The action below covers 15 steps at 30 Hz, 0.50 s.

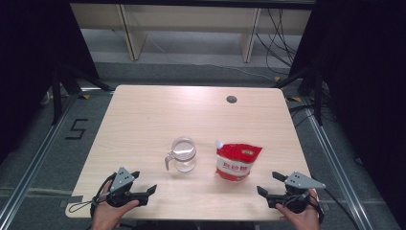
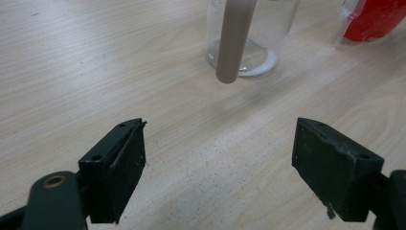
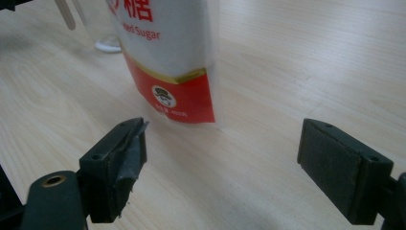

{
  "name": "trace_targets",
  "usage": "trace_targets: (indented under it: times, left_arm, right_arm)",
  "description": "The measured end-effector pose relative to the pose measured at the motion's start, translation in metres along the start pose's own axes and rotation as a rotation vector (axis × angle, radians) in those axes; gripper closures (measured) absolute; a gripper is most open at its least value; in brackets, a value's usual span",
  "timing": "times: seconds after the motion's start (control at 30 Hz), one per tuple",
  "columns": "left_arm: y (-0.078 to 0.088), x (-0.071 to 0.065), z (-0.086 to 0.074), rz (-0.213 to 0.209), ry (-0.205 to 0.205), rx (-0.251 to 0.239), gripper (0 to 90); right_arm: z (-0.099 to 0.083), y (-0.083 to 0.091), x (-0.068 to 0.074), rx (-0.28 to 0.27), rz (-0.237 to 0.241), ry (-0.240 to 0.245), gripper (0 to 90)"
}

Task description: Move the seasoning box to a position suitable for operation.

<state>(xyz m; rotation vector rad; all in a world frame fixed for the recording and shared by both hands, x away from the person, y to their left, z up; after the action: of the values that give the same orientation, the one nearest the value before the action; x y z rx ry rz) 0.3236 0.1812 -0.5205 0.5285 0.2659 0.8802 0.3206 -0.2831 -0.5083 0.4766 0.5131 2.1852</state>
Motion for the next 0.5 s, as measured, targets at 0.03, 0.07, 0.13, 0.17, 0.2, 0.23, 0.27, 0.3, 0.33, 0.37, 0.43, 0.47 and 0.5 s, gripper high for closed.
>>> trace_targets:
  times: [0.03,0.07,0.13,0.17,0.2,0.23,0.27,0.3,0.33,0.37,0.43,0.47,0.5]
  left_arm:
    - [0.0000,0.0000,0.0000,0.000,0.000,0.000,18.7]
    - [-0.0006,-0.0005,0.0002,-0.002,0.010,-0.007,18.7]
    - [0.0000,0.0005,0.0001,-0.002,0.001,-0.001,18.5]
    - [-0.0005,0.0001,0.0003,-0.002,0.005,-0.005,18.5]
    - [-0.0012,-0.0002,0.0004,-0.006,0.009,-0.012,18.5]
    - [-0.0005,0.0003,0.0000,-0.008,-0.004,0.002,18.3]
    - [-0.0005,0.0003,0.0000,-0.008,-0.004,0.002,18.2]
    - [-0.0005,0.0001,0.0000,-0.007,-0.005,0.002,18.2]
    - [-0.0007,0.0000,0.0000,-0.008,-0.006,0.000,18.3]
    - [-0.0007,-0.0003,0.0001,-0.009,-0.005,0.001,18.2]
    - [-0.0006,0.0001,0.0003,-0.006,-0.008,0.000,18.2]
    - [-0.0006,0.0001,0.0003,-0.004,-0.008,-0.002,18.3]
    - [-0.0004,0.0002,0.0005,-0.001,-0.008,-0.003,18.3]
  right_arm:
    - [0.0005,-0.0009,0.0011,-0.013,0.008,0.003,17.4]
    - [0.0005,-0.0009,0.0011,-0.013,0.008,0.003,17.4]
    - [0.0021,-0.0027,0.0004,-0.032,0.023,0.047,16.4]
    - [0.0011,-0.0020,0.0028,-0.015,0.021,0.024,16.6]
    - [0.0005,-0.0014,0.0042,-0.004,0.017,0.004,16.6]
    - [0.0021,-0.0032,0.0011,-0.024,0.023,0.042,16.7]
    - [0.0021,-0.0032,0.0011,-0.024,0.023,0.042,16.7]
    - [0.0021,-0.0024,0.0001,-0.021,0.010,0.048,16.7]
    - [0.0024,-0.0031,-0.0001,-0.028,0.020,0.047,16.7]
    - [0.0030,-0.0023,-0.0006,-0.030,0.017,0.042,16.8]
    - [0.0031,-0.0026,-0.0016,-0.034,0.009,0.050,16.8]
    - [0.0021,-0.0018,-0.0010,-0.022,0.010,0.030,17.0]
    - [0.0023,-0.0022,-0.0018,-0.031,0.003,0.039,17.1]
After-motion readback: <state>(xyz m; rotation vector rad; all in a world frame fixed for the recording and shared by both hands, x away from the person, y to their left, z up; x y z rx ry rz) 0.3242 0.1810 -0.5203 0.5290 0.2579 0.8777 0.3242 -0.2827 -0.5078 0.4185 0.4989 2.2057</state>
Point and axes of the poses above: each handheld gripper's, and its own axes: y roughly backward along the jaws, z roughly out of its top, x roughly to its left, the point moved 4 cm from there along -y, roughly forward along the jaws, and after that the axes turned 5 degrees about -y, right-handed, at the moved point
